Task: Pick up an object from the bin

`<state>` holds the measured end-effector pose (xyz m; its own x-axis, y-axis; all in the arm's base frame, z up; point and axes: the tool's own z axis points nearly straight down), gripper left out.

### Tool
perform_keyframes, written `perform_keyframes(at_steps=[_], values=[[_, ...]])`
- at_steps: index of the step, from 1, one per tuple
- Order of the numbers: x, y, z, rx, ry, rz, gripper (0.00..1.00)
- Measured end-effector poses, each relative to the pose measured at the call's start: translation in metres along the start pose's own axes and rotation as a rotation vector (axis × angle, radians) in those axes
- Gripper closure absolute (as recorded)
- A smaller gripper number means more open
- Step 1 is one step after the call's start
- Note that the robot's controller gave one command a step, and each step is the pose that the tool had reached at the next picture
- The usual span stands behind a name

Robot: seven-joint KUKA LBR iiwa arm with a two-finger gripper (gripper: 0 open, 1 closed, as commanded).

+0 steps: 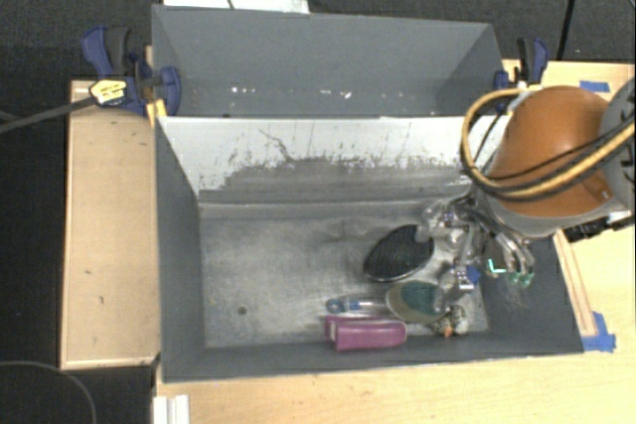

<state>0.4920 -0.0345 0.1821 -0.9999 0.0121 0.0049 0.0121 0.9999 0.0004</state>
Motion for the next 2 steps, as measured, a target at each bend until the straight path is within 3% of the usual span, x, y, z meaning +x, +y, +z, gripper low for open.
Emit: perform_keyframes(at_steps=[1,2], values=[[-0.0042,0.0249,0.0824,-0.001,-0.024,0.123,0.0],[-0.0021,0.0257,0.0851,-0.002,-0.016,0.12,1.0]])
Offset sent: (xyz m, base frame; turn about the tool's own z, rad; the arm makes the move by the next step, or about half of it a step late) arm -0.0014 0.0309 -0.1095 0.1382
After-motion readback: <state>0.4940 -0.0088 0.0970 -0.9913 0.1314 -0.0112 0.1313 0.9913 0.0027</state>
